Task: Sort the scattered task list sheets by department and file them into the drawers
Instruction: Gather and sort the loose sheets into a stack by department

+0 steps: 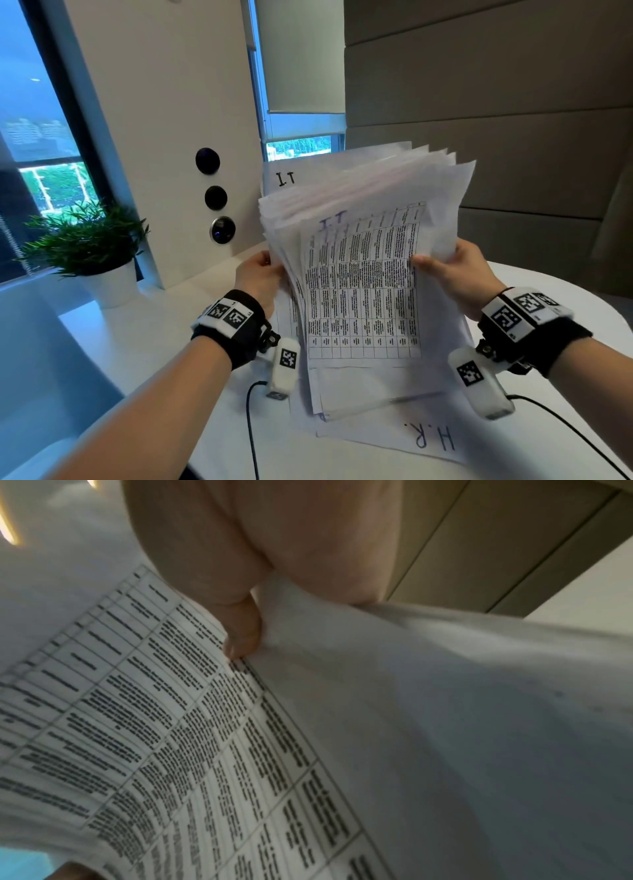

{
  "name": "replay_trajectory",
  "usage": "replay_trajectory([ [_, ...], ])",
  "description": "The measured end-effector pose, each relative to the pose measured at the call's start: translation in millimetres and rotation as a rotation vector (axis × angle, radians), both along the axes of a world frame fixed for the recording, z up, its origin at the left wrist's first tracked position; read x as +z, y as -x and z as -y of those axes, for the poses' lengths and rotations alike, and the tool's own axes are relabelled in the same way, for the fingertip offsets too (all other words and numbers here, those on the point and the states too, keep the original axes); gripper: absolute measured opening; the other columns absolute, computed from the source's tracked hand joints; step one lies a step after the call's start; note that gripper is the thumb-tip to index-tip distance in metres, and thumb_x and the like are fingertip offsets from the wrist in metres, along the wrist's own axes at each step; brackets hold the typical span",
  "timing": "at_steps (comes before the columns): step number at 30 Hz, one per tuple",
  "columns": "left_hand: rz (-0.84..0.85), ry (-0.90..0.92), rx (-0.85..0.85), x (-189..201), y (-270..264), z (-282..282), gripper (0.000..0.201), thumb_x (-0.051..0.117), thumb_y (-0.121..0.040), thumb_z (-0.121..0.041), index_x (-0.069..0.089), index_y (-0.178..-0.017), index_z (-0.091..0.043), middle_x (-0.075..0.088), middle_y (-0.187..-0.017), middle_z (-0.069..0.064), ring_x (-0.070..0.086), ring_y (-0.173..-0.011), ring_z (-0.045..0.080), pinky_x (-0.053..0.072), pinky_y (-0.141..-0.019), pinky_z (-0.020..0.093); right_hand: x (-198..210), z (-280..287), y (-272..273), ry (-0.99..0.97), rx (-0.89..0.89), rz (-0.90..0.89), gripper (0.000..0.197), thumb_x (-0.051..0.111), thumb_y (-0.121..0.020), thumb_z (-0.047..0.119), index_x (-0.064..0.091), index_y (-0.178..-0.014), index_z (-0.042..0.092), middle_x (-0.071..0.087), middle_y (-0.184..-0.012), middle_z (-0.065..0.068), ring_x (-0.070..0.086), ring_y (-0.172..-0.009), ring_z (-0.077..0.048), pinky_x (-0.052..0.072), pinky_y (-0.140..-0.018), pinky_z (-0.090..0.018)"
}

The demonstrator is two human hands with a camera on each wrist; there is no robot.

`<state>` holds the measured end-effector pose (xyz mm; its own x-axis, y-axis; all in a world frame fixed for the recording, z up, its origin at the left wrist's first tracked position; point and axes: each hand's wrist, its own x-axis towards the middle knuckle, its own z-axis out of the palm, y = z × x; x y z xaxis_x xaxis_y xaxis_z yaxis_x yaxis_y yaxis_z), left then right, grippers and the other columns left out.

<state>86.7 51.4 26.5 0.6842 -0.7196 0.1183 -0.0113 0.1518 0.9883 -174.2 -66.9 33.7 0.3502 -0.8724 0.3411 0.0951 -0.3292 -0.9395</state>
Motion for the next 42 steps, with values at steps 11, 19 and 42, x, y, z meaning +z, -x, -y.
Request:
replay_trajectory([
  [11,0.104,-0.124,0.111,-1,-23,-12,0.005,0.067,-0.085,-0.007,0.069,-0.083,-0.011,0.073,-0.089,0.012,0.071,-0.085,0.028,0.057,-0.079,0.049,1,14,22,-0.125,-0.202,0.006,0.032,0.071,-0.082,0.004,0.062,-0.113,0.007,0.068,-0.097,-0.007,0.064,-0.081,-0.019,0.052,-0.081,-0.036],
  [19,0.343,-0.113,0.165,23,-36,-13,0.028,0.058,-0.085,0.005,0.063,-0.068,-0.016,0.061,-0.053,-0.006,0.054,-0.066,0.018,0.048,-0.072,0.032,39,-8,40,0.216,0.081,-0.268,0.039,0.075,-0.077,0.006,0.061,-0.107,0.026,0.073,-0.096,0.005,0.069,-0.087,-0.007,0.058,-0.076,-0.026],
  [42,0.778,-0.238,-0.493,110,32,-19,0.012,0.066,-0.086,-0.007,0.073,-0.083,-0.016,0.066,-0.061,-0.010,0.057,-0.049,-0.001,0.045,-0.048,0.015,73,-64,-20,1.228,-0.143,-1.029,0.043,0.073,-0.071,-0.002,0.067,-0.091,0.035,0.036,-0.143,-0.002,0.062,-0.060,-0.024,0.030,-0.035,-0.025],
])
